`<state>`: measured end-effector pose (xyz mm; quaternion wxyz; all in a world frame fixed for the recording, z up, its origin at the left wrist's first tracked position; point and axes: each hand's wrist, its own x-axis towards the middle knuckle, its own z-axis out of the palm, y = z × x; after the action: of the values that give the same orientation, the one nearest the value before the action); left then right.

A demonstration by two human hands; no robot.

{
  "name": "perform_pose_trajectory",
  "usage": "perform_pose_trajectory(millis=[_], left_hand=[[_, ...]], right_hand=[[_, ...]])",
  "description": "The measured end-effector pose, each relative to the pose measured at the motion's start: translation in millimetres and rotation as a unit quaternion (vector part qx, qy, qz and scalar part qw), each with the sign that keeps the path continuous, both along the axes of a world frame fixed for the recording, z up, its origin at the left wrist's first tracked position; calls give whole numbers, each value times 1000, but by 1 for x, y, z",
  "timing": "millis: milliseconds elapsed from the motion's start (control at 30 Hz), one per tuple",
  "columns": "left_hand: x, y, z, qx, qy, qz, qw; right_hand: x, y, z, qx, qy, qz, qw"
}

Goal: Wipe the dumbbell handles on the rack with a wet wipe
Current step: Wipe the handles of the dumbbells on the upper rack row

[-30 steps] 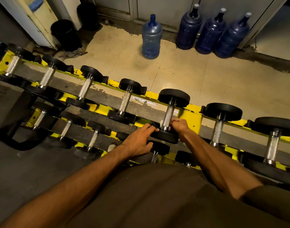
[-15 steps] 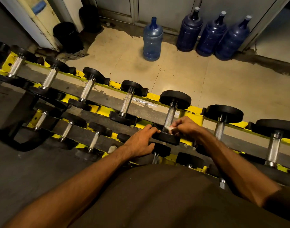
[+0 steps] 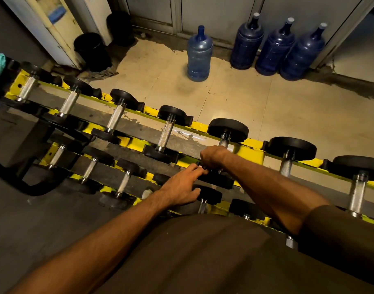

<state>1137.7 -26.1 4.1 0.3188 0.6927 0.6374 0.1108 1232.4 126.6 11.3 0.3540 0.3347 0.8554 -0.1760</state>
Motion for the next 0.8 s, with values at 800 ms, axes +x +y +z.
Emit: perform_pose_trajectory(millis=[800], left_hand=[[3,0,6,8,0,7,1000]], right_hand=[[64,12,2,145,270,-162,938]])
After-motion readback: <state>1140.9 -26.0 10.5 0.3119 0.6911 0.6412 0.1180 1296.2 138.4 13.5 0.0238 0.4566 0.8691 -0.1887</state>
